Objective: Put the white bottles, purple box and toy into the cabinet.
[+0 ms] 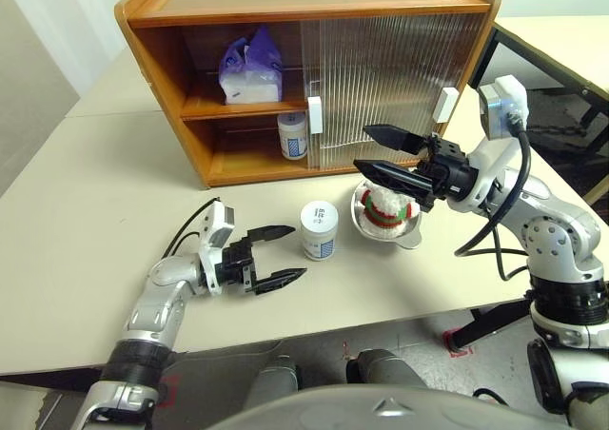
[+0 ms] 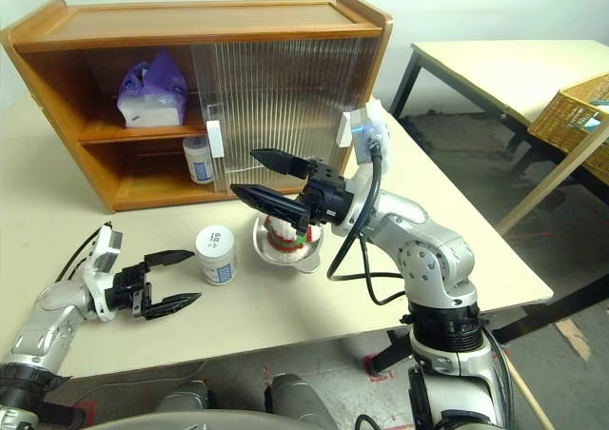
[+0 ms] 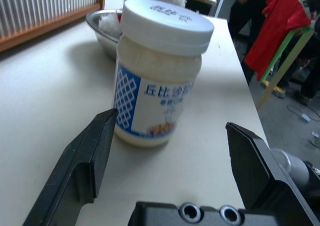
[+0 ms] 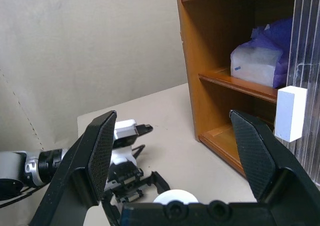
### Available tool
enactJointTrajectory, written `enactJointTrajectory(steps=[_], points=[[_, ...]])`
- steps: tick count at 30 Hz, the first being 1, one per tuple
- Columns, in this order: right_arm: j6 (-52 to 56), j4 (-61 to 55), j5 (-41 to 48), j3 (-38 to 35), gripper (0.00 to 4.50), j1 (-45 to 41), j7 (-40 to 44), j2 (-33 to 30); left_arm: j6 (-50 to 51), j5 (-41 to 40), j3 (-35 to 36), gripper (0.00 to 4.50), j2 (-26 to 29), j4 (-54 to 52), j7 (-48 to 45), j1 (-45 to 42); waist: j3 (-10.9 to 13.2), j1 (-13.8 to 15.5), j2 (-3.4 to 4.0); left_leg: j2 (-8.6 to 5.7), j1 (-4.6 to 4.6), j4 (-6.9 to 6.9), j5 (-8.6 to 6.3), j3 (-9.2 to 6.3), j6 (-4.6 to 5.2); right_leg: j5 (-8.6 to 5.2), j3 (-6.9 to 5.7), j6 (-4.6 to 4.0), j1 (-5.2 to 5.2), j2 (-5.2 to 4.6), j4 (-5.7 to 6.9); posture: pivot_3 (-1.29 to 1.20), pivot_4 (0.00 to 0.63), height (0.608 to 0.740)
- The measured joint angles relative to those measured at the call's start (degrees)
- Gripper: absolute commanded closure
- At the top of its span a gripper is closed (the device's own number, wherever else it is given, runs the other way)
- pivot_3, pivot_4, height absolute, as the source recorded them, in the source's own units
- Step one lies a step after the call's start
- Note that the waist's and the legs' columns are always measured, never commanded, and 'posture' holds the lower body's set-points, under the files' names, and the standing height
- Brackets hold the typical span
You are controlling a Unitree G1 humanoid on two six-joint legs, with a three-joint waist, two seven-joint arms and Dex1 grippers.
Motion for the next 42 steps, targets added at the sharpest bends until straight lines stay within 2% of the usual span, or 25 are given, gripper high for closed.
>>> enactJointTrajectory(steps=[18,25,26,30,38,42], points=[[0.0,-1.6,0.1,-0.3,0.00,1.0,-1.5,-0.4,-4.3,4.0,-2.3,0.03,-6.9,8.9,4.1,-7.0,-0.1,-1.4,0.10,-0.07,0.03,0.06,0.08,0.02,0.13,-0.02,0.10,0.47,0.03,0.05,-0.01,-0.19,0.016,0.740],[0.0,-1.7,0.1,-0.3,0.00,1.1,-1.7,-0.4,-4.3,4.7,-2.8,0.03,-7.2,8.9,4.8,-7.4,-0.1,-1.6,0.10,-0.10,0.03,0.06,0.14,0.03,0.24,-0.02,0.12,0.56,0.05,0.07,-0.02,-0.19,0.017,0.740],[0.0,-1.7,0.1,-0.3,0.00,1.1,-1.7,-0.4,-4.3,4.7,-2.8,0.42,-7.2,8.9,4.8,-7.4,-0.1,-1.6,0.10,-0.11,0.03,0.06,0.15,0.02,0.25,-0.02,0.13,0.57,0.05,0.07,-0.02,-0.19,0.017,0.740],[0.0,-1.7,0.1,-0.3,0.00,1.1,-1.6,-0.4,-4.0,4.3,-2.5,1.40,-5.7,7.3,5.0,-6.2,-0.1,-1.7,0.10,-0.10,0.03,0.05,0.15,0.03,0.25,-0.02,0.14,0.57,0.05,0.09,-0.02,-0.18,0.018,0.740],[0.0,-1.5,0.1,-0.3,0.00,1.1,-1.6,-0.2,-2.8,3.3,-1.6,1.40,-4.2,4.9,6.5,-4.3,-0.1,-1.9,0.10,-0.09,0.03,0.04,0.15,0.02,0.25,-0.03,0.14,0.54,0.03,0.10,-0.02,-0.16,0.017,0.740],[0.0,-1.4,0.0,-0.2,0.00,1.1,-1.5,0.2,-0.5,2.7,0.3,1.40,-4.9,4.7,11.2,-4.4,-0.1,-1.8,0.10,-0.10,0.03,0.04,0.16,0.02,0.25,-0.02,0.14,0.53,0.03,0.10,-0.02,-0.16,0.017,0.740]])
